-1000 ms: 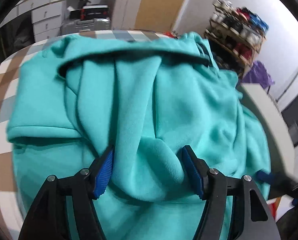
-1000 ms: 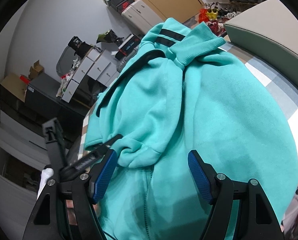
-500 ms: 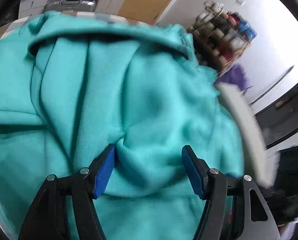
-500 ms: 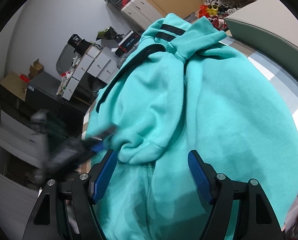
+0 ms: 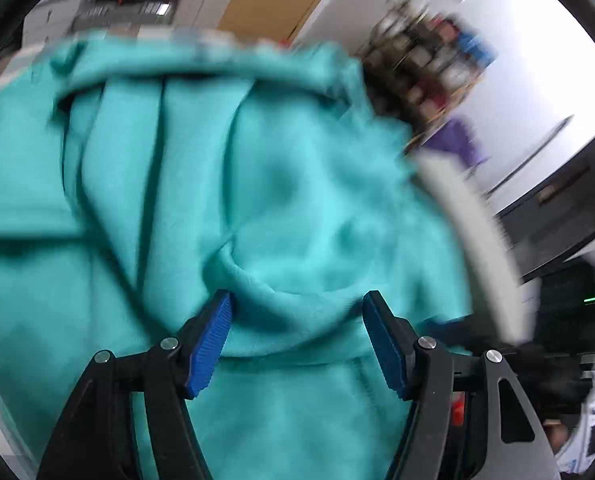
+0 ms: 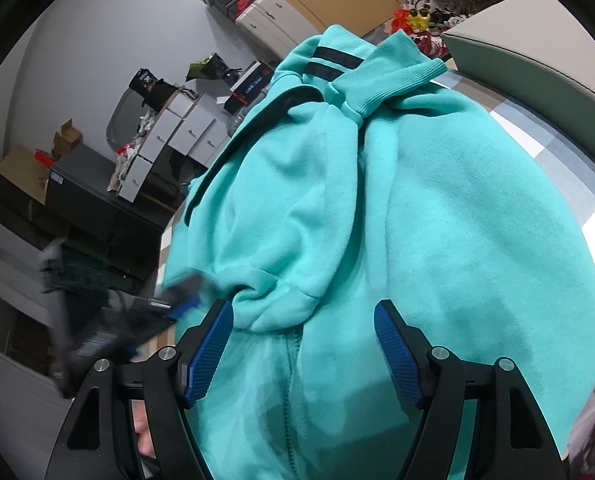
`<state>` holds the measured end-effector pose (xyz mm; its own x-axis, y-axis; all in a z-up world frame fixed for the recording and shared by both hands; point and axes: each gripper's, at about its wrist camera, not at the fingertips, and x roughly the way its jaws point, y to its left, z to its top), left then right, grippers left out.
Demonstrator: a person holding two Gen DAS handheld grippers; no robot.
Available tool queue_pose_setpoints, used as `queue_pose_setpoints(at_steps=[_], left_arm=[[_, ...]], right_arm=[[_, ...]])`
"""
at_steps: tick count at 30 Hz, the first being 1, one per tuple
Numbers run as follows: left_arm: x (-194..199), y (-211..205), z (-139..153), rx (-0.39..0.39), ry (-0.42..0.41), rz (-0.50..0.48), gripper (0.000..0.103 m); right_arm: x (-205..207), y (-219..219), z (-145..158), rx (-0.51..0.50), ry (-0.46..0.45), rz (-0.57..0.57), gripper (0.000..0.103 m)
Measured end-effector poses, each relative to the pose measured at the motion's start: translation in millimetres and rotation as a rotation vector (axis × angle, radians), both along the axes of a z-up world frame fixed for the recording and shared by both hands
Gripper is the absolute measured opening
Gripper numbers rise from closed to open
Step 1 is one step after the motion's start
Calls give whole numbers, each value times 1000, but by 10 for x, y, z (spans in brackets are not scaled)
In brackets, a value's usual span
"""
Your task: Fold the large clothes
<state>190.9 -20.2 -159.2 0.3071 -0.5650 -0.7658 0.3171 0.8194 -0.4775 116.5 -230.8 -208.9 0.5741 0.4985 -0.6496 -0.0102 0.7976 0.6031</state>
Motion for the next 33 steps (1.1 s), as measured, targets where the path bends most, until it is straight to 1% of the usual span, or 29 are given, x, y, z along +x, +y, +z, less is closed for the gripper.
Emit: queue_pose_setpoints(at_steps=[2,3,4,5,7,9,11,12,13,15,16,17,18,19,20,22,23,24,26,28,29,30,31,32,33], left_arm=[[13,-11,-8,-12,-24,5,62],[24,-26,5,-7,-9,5,62],[35,-3,35,-25,11,20,62],[28,53,76,-59,13,42,62],[30,160,156,-101,1,81,62],[60,333,263,-138,-29,132,62],[91,619,301,-176,-46,204,62],[113,722,297,-166,-56,253,62],[167,766,289,-147,-65,293,62],[243,999,304,-121,-70,372,62],[317,1126,316,-125,-64,399,62],[369,1219,329,-136,-62,415,62],[438,1374,334,-150,-52,455,62],[522,1530,316,-168,-33,505,62],[609,1619,282,-173,-8,524,62],[817,1703,198,-119,48,527,62],[909,1723,157,-76,63,522,62],[1048,1706,98,-24,86,499,62],[1152,1707,0,11,120,471,62],[1261,1753,-151,29,211,459,62],[1304,1718,-215,13,248,445,62],[1333,1676,-252,16,255,434,64],[1361,1628,-274,41,253,422,70],[1376,1571,-289,59,251,400,71],[1381,1501,-288,94,244,372,72]], right_arm=[[-7,27,14,-22,-8,5,73],[-15,39,23,-33,-14,7,73],[-19,40,30,-37,-19,7,73],[-23,37,42,-39,-27,7,73],[-7,14,72,-37,-34,7,73],[57,-5,149,-55,-45,9,74],[189,-2,295,-115,-68,31,75],[263,4,369,-151,-87,47,75],[420,9,499,-215,-119,74,75],[675,-7,651,-304,-148,86,74],[896,-41,752,-371,-164,86,74],[1041,-68,795,-401,-164,91,74],[1231,-117,836,-425,-162,91,74],[1491,-183,875,-443,-158,90,74],[1624,-217,879,-453,-149,93,74],[2093,-316,842,-460,-100,85,74],[2226,-334,804,-456,-77,93,74],[2443,-345,717,-457,-37,112,74],[2696,-322,543,-475,10,151,74],[2858,-297,359,-520,48,198,74],[2932,-273,269,-539,65,228,73],[2979,-259,195,-553,81,254,72],[3016,-247,134,-559,95,270,71],[3028,-254,100,-551,98,281,71],[3043,-249,73,-531,95,293,71]])
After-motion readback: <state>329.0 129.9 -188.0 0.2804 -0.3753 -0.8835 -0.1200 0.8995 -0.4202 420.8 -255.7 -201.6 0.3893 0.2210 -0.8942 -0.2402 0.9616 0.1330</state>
